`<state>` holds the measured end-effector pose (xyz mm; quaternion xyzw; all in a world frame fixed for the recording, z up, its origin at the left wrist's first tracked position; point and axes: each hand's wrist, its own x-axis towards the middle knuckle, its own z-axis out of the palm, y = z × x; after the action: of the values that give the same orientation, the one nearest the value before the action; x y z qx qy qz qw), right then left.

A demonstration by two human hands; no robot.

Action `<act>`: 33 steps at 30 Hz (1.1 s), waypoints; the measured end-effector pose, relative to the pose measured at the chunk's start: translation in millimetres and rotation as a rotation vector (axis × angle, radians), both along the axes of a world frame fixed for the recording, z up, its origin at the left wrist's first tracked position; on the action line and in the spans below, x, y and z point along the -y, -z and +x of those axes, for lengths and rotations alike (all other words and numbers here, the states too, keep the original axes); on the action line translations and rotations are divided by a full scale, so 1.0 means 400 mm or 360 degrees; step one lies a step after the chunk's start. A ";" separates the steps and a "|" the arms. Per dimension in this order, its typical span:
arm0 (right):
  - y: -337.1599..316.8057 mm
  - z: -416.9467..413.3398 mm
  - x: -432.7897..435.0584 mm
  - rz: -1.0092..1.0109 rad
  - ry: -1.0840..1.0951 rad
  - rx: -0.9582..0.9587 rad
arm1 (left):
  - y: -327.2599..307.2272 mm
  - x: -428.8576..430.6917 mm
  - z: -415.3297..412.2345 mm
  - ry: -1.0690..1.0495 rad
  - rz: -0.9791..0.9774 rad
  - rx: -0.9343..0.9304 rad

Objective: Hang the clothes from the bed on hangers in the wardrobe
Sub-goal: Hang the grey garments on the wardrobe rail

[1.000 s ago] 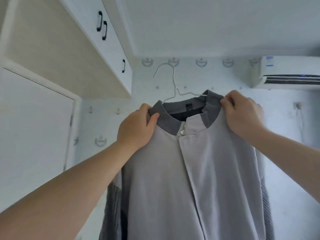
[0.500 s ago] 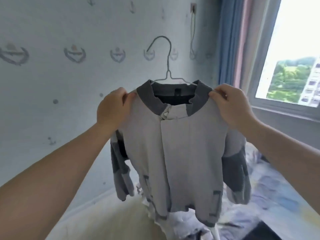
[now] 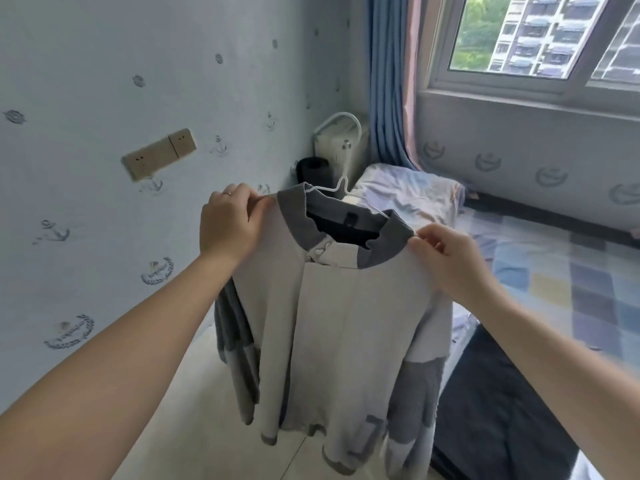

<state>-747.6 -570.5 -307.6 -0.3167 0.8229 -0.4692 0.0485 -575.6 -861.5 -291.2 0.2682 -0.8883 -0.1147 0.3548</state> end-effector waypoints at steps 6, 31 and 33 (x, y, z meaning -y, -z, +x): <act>0.106 -0.177 0.051 0.0019 0.0088 0.0084 | 0.100 0.088 -0.260 0.0066 0.0064 0.0112; 0.615 -0.773 0.484 0.1060 0.0440 0.0349 | 0.653 0.469 -0.935 0.0070 0.0764 0.1072; 0.673 -0.832 0.532 0.1132 0.0440 0.0342 | 0.713 0.511 -0.994 0.0073 0.0769 0.1135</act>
<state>-1080.3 -783.2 -576.6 -0.1156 0.9592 -0.1875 0.1773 -973.2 -1065.8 -576.2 0.3468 -0.9086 -0.2275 -0.0502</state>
